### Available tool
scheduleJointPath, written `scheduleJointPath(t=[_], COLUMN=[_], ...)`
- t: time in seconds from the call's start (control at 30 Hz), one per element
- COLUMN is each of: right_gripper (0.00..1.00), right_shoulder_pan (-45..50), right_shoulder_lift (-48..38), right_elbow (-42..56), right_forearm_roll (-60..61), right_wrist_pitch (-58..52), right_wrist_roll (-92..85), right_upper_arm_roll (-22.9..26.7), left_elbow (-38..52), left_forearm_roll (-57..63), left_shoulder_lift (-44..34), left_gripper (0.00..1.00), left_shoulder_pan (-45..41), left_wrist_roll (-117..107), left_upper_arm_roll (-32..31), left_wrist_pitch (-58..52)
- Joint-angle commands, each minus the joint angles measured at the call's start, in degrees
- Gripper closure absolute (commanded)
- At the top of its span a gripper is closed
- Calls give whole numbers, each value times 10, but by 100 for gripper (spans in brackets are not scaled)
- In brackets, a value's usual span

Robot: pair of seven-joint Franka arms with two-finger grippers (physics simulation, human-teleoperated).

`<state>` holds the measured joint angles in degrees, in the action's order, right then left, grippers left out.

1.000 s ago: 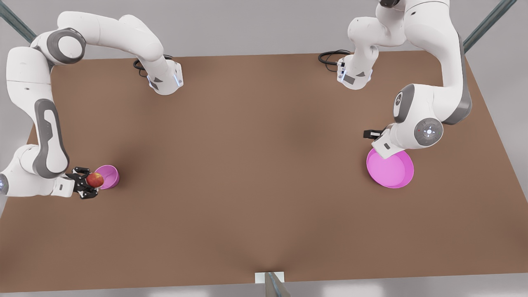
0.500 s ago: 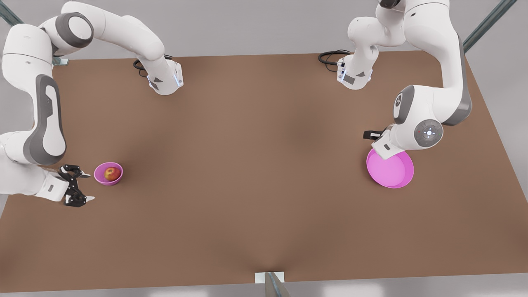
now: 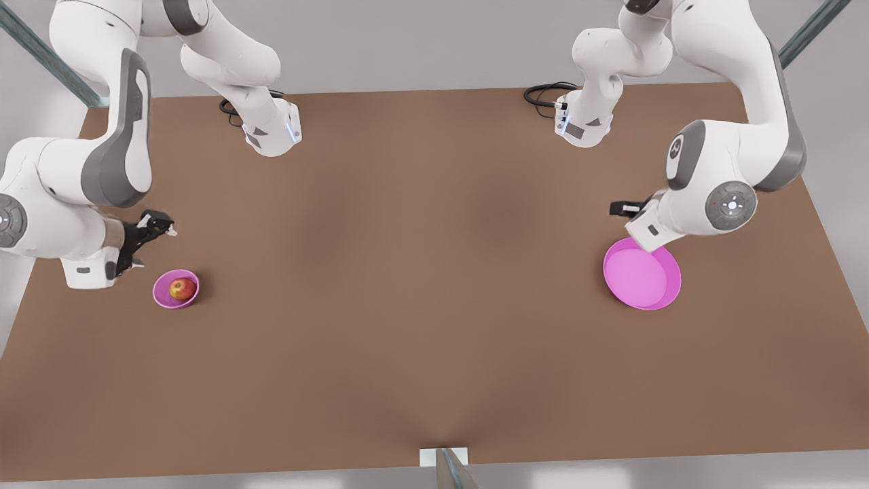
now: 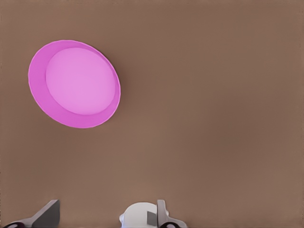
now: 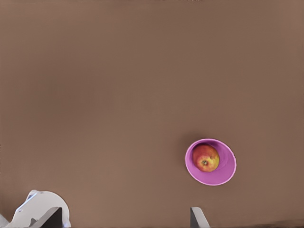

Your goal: Use the left arm to pick up the apple from the plate, transfer it to the gripper of the right arm, and then use the right arm to place it into the bowl

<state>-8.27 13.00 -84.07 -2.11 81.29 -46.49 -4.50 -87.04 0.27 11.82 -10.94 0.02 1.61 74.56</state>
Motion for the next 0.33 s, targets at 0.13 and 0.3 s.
scheduleJointPath(t=[0.13, 0.3], right_gripper=[0, 0], right_shoulder_pan=[3, 0], right_shoulder_lift=[-1, 4], right_elbow=[29, 30], right_forearm_roll=[15, 15], right_wrist_pitch=[-21, -20], right_wrist_roll=[500, 499], right_upper_arm_roll=[-1, -1], left_elbow=[34, 34], left_forearm_roll=[-5, -15], left_shoulder_lift=[-4, 0], left_gripper=[0, 0], left_shoulder_pan=[-6, 0], left_wrist_roll=[-1, 0], left_upper_arm_roll=[-1, 0], left_wrist_pitch=[-91, -87])
